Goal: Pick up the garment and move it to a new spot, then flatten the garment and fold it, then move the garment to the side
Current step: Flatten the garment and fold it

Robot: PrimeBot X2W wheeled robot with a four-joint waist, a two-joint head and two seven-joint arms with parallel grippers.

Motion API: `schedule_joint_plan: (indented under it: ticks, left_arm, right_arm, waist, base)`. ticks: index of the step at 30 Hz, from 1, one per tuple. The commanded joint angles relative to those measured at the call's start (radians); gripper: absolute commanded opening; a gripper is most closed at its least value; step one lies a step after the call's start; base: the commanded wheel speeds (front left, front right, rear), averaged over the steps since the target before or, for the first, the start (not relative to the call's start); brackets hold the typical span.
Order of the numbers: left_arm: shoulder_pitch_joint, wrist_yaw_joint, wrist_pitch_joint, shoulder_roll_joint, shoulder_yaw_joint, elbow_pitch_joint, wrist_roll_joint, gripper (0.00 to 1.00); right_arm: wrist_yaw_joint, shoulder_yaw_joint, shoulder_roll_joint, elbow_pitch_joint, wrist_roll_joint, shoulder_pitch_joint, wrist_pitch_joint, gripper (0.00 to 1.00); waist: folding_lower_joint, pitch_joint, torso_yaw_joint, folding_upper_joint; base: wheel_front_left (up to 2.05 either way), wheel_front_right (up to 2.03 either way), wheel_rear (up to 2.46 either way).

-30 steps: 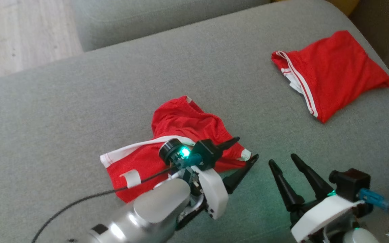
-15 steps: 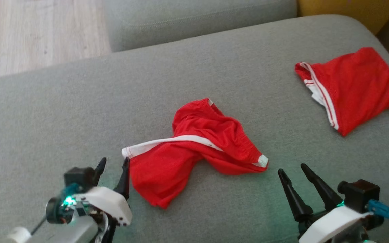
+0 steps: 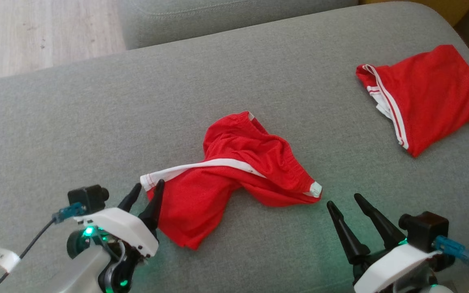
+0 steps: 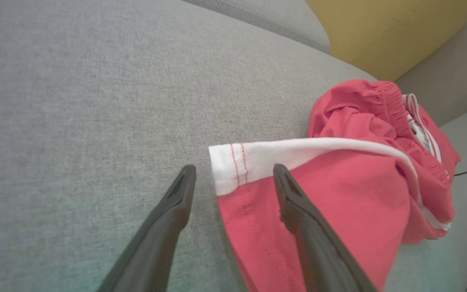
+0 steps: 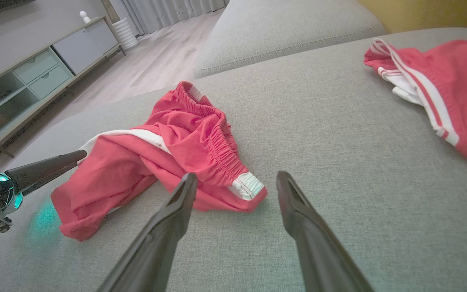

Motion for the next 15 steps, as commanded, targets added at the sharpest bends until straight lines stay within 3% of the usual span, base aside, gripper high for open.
schedule_joint_plan:
  ticks: [1, 5, 6, 7, 8, 15]
  left_arm:
    - [-0.044, -0.026, 0.009, 0.010, 0.047, -0.003, -0.032, 1.00]
    - [-0.050, -0.069, 0.007, -0.005, 0.053, 0.033, -0.051, 1.00]
    - [-0.056, -0.083, -0.001, -0.009, 0.055, 0.040, -0.051, 0.46]
    - [-0.063, -0.094, -0.012, -0.012, 0.059, 0.048, -0.049, 0.07]
    - [-0.071, -0.103, -0.024, -0.016, 0.062, 0.057, -0.047, 0.00]
    - [-0.131, -0.135, -0.127, -0.010, 0.114, 0.092, -0.021, 0.00]
  right_arm:
    - [-0.001, 0.015, -0.017, -0.029, -0.003, -0.028, -0.003, 1.00]
    - [-0.001, 0.023, -0.013, -0.025, -0.002, -0.031, -0.004, 1.00]
    - [-0.001, 0.023, -0.012, -0.024, -0.001, -0.031, -0.004, 1.00]
    - [-0.001, 0.022, -0.011, -0.022, 0.001, -0.032, -0.004, 1.00]
    - [-0.001, 0.022, -0.011, -0.021, 0.003, -0.032, -0.004, 1.00]
    - [-0.001, 0.012, -0.009, -0.012, 0.008, -0.029, -0.010, 1.00]
  waist:
    - [-0.0001, 0.001, -0.007, 0.0000]
    - [-0.0001, 0.002, -0.017, 0.0000]
    - [-0.0001, 0.001, -0.019, 0.0000]
    - [-0.0001, 0.001, -0.021, 0.0000]
    - [-0.0001, 0.000, -0.022, 0.0000]
    - [-0.0001, -0.020, -0.033, 0.0000]
  base:
    - [0.00, 0.00, 0.00]
    - [0.00, 0.00, 0.00]
    - [0.00, 0.00, 0.00]
    - [0.00, 0.00, 0.00]
    - [0.00, 0.00, 0.00]
    - [0.00, 0.00, 0.00]
